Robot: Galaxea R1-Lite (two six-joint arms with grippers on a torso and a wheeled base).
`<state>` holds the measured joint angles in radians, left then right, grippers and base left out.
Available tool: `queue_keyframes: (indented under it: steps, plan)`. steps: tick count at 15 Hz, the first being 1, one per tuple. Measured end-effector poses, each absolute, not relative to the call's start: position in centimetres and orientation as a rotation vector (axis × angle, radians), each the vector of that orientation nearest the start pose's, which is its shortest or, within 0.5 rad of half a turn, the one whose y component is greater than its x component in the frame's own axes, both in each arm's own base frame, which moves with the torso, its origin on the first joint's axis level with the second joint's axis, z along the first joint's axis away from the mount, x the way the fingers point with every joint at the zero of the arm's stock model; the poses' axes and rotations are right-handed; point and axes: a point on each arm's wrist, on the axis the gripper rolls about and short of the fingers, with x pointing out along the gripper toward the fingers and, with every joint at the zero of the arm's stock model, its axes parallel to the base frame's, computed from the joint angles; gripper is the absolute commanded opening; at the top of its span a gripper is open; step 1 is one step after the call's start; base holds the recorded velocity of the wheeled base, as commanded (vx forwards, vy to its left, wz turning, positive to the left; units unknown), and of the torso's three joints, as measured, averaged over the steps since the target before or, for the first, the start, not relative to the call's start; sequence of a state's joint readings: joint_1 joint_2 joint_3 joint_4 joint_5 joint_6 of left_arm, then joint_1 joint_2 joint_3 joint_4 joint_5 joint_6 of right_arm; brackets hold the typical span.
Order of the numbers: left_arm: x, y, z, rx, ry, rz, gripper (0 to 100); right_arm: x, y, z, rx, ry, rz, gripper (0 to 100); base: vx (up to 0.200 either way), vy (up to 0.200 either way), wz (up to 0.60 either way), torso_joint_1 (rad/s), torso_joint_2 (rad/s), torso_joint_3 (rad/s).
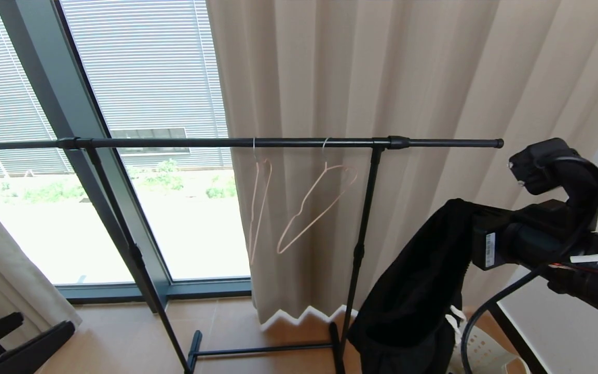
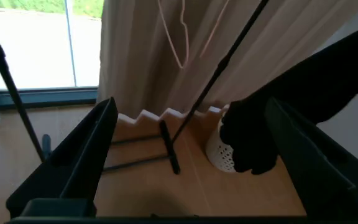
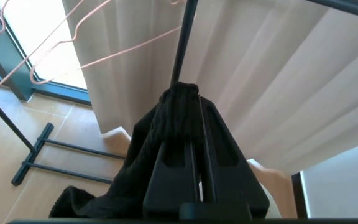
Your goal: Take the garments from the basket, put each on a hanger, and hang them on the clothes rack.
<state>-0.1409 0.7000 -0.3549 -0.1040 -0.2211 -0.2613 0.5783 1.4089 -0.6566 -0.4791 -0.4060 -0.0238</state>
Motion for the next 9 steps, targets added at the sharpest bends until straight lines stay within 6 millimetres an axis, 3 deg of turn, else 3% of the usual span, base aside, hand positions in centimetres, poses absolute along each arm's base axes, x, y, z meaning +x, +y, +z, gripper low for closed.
queue_keyframes:
  steps: [2,5,9]
  plan:
    - [9.0,-3.0,19.7,-0.333,0.401,-0.451,100,20.7,12.6,20.5,-0.141,0.242,0.186,0,0.0,0.0,0.0,0.0,0.0,0.0]
    - [13.9,-6.3,20.1,-0.35,0.555,-0.544,100,21.9,14.6,21.1,-0.116,0.234,0.242,0,0.0,0.0,0.0,0.0,0.0,0.0]
    - [19.0,-10.4,18.3,-0.321,0.712,-0.588,100,23.7,17.0,20.9,-0.085,0.237,0.244,0,0.0,0.0,0.0,0.0,0.0,0.0]
